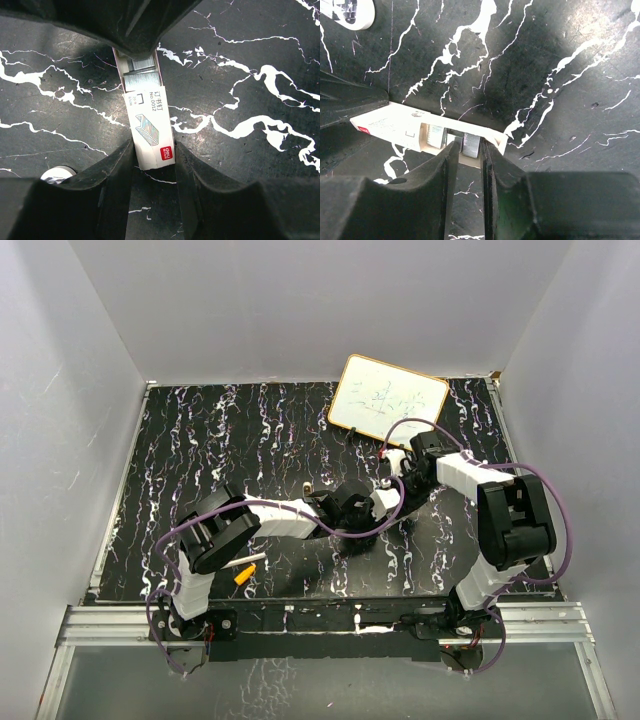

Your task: Load the staples into the stapler

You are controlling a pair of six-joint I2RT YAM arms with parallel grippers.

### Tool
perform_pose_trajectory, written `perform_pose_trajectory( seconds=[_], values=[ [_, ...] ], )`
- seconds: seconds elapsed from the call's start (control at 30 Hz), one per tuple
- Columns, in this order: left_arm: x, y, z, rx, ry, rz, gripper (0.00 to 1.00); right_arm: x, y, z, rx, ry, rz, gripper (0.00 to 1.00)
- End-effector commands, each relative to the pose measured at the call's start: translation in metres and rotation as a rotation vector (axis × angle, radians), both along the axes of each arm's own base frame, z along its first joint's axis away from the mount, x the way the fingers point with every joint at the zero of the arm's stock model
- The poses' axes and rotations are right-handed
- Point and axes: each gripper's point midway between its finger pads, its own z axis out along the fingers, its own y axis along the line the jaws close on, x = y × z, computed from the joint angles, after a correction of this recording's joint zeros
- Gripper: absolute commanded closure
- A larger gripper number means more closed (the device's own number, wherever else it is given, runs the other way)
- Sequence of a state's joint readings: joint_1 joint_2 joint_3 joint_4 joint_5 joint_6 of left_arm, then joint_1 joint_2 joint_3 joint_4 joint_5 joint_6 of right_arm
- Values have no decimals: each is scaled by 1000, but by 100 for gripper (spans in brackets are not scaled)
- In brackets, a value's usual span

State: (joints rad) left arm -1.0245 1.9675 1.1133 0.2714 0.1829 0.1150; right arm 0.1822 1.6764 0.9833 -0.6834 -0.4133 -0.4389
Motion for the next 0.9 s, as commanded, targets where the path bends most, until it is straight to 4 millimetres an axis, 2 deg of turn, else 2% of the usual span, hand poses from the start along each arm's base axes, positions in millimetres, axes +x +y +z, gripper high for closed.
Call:
perform_pose_trajectory(
  seconds=[0.0, 0.37, 0.6, 0.87],
  values=[
    [-9, 15, -17, 88, 45, 4, 65, 10, 2, 5, -21, -80, 2, 71],
    [-10, 15, -16, 86, 46, 3, 65, 12, 0, 8, -60, -159, -4, 69],
    [-10, 15, -17, 85, 47, 2, 65, 15, -1, 10, -65, -181, 5, 78],
    [-10, 15, -16, 85, 47, 0, 65, 19, 0, 11, -68, -185, 21, 80]
  ],
)
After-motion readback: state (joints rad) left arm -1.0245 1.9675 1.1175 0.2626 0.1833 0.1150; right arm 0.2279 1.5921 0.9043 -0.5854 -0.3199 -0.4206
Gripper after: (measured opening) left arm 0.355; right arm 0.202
